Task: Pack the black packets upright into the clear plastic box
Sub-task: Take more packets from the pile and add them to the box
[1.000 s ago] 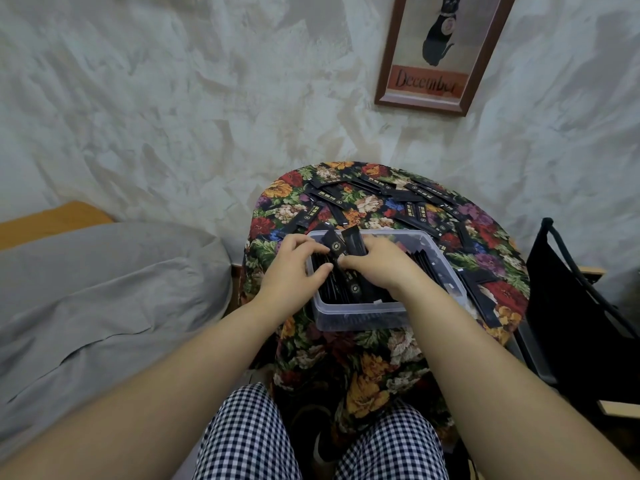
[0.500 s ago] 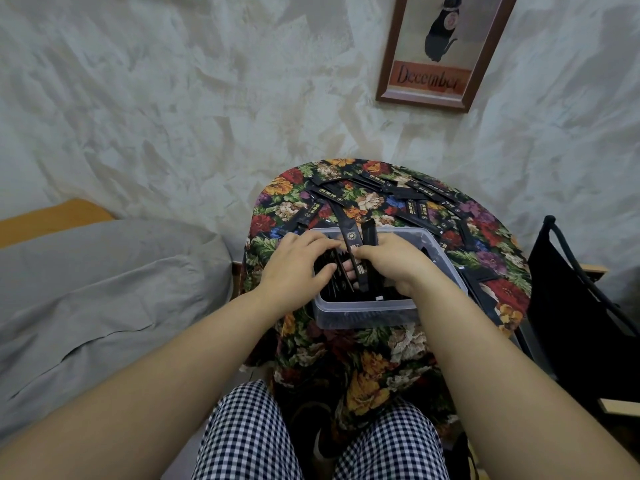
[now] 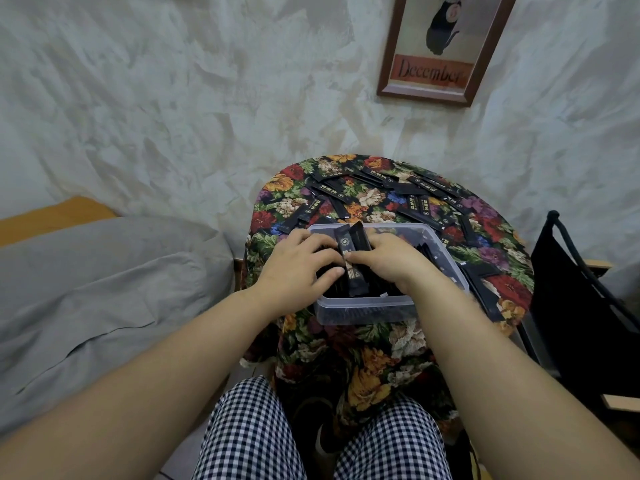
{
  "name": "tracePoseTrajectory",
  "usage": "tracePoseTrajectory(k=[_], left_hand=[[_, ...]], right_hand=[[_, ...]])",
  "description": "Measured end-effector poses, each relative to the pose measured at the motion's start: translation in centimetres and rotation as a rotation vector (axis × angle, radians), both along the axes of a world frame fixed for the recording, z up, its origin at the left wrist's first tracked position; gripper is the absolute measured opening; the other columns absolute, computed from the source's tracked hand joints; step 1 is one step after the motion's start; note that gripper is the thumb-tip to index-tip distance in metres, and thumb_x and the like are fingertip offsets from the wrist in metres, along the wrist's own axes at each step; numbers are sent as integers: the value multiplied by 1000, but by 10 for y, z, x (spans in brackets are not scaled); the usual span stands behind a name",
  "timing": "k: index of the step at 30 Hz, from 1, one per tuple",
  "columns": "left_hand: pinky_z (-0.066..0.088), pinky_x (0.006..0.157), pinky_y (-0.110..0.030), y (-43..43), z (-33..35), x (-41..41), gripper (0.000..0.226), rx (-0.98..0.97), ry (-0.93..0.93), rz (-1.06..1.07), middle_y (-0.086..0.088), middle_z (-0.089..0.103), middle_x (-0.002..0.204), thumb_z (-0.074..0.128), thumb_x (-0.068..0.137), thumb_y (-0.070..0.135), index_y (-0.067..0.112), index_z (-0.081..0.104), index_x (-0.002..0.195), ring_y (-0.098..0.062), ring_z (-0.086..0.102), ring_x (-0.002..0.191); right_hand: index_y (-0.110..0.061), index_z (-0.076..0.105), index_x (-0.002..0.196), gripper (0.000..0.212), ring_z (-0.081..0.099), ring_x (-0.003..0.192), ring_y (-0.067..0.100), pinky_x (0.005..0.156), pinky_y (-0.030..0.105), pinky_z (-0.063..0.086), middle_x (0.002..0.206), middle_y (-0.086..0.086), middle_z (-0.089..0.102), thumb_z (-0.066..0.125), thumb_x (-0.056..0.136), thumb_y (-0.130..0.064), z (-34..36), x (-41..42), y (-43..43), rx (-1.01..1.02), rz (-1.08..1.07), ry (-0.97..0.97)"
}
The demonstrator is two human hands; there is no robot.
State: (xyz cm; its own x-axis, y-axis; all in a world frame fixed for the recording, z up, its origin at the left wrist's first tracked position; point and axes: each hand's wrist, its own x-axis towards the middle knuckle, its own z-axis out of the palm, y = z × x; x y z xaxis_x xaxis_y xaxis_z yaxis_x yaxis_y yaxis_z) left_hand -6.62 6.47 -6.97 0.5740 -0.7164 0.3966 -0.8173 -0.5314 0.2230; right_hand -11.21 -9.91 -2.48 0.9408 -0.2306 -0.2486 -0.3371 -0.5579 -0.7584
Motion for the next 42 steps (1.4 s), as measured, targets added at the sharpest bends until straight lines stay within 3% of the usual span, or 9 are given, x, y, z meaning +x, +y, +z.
tracePoseTrajectory(k=[4,8,10,15,20,28,32,37,42], left_hand=[[41,91,-40,0,-1,3,52,-15,61,11,4,64,112,29,90,49,23,72,100,-26,50,105],[38,94,-37,2,-2,2,53,-37,93,9,5,62,115,27,88,49,23,72,102,-23,46,108],[37,95,-36,3,-3,1,46,-62,109,14,5,61,116,33,90,46,23,71,102,-23,45,110],[32,99,-29,4,-6,-2,24,-289,239,109,1,53,116,55,92,25,18,65,112,-19,46,115],[44,84,-24,4,-4,-8,26,-487,509,309,2,46,102,60,90,22,21,60,116,-3,50,80],[31,102,-28,10,-9,0,27,-296,318,206,5,50,117,53,94,26,23,67,117,-16,41,114],[21,109,-30,14,-3,14,61,-98,166,132,4,48,140,24,92,52,18,55,132,-23,35,128],[39,103,-50,19,-5,19,75,183,-28,21,-4,56,134,6,97,55,12,56,130,-32,45,130],[-11,115,-25,17,-8,18,90,175,61,-44,18,1,149,-21,77,71,26,12,148,-3,-6,141]], right_hand=[[-24,69,91,7,60,104,21,75,29,49,139,-1,47,62,91,-26,2,-3,-1,-3,4,2],[-10,64,112,21,57,70,15,53,23,52,85,3,60,57,94,-18,4,-3,-3,121,-20,78],[-8,64,113,21,56,63,13,50,21,53,77,4,59,56,95,-14,5,-4,-4,160,-17,88],[-6,62,122,31,58,64,12,52,22,53,78,2,60,61,91,-13,1,-3,-3,175,-18,59],[-6,58,127,37,58,63,14,56,23,56,88,3,62,62,92,-17,-2,-2,1,204,-21,43],[-14,57,130,46,62,67,11,54,21,54,94,-2,64,66,88,-32,-1,-8,-1,91,30,37],[-17,56,131,53,65,73,12,56,20,53,108,0,64,68,85,-40,-4,-13,-1,-28,50,15],[-18,55,132,62,59,103,17,85,28,48,118,1,61,63,82,-55,-9,-15,7,-223,46,-47],[-22,56,129,62,58,98,14,87,31,50,97,-7,57,65,79,-58,-16,-16,10,-233,3,-79]])
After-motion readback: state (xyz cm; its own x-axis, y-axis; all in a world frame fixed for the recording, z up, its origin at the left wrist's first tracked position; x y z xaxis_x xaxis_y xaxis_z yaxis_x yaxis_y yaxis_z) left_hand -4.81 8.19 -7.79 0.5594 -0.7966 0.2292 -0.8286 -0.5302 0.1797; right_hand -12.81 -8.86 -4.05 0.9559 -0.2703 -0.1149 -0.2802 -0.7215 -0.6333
